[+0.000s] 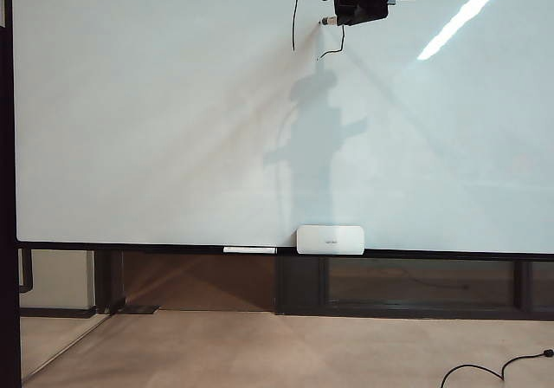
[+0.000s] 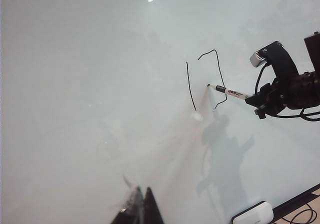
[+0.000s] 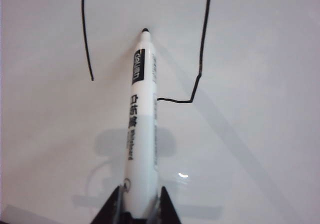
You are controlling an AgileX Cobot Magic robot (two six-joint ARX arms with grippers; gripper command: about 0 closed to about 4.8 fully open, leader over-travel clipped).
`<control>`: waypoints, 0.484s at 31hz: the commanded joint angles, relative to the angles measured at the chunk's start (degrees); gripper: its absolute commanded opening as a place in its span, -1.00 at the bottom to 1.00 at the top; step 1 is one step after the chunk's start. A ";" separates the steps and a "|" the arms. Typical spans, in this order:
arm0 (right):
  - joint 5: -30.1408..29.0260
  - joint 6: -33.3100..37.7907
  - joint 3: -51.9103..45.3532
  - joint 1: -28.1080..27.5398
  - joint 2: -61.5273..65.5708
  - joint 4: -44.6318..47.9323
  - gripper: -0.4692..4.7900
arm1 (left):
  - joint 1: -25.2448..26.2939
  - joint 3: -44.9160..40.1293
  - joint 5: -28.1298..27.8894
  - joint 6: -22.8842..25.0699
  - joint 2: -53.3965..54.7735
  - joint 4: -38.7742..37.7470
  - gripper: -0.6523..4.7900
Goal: Reach to the right to find the marker pen, pick it up, and write the number 13 on the whiteboard.
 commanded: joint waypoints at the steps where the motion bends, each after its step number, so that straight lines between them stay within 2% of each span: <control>1: 1.66 0.17 0.31 -0.07 -0.46 1.42 -0.84 | -0.02 0.31 0.20 0.26 -0.20 1.01 -0.78; 6: 2.25 0.20 0.31 -0.22 -0.46 1.09 -0.84 | -0.02 0.31 0.17 0.26 -0.22 1.01 -0.78; 15: 7.10 0.20 0.33 -0.22 -0.48 0.31 -0.84 | -0.02 0.31 0.17 0.26 -0.24 1.01 -0.78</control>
